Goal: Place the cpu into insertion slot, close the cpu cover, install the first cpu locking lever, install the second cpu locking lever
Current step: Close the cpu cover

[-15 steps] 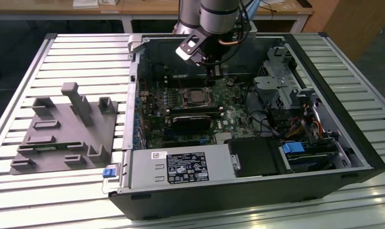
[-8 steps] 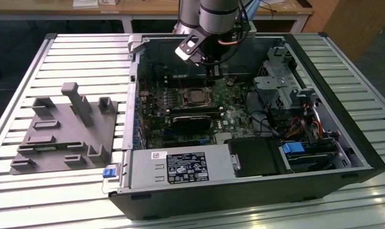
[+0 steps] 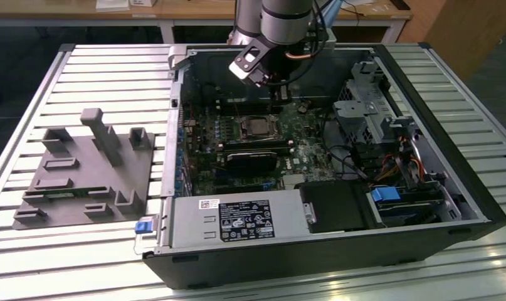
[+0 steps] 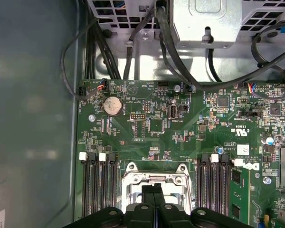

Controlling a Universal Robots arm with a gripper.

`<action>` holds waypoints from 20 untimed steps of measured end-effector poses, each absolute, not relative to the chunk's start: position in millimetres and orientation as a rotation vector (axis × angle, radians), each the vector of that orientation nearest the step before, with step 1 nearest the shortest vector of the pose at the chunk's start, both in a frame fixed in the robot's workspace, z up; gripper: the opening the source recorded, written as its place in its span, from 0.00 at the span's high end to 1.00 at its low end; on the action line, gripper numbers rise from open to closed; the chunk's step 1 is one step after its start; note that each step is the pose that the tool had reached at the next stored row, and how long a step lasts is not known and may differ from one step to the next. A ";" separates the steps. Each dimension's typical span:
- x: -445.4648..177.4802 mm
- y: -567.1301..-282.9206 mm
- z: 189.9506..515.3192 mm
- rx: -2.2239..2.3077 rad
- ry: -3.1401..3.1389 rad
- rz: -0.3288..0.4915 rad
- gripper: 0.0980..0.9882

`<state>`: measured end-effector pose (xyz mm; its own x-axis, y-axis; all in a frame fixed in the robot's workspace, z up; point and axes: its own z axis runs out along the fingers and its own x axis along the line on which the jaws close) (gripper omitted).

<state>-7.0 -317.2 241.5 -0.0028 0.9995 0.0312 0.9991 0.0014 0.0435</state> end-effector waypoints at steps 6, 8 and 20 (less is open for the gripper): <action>-8.2 -317.2 241.5 2.212 2.217 0.083 0.98; -8.5 -317.2 241.4 2.212 2.217 0.083 0.98; -10.9 -317.2 241.3 2.212 2.217 0.083 0.98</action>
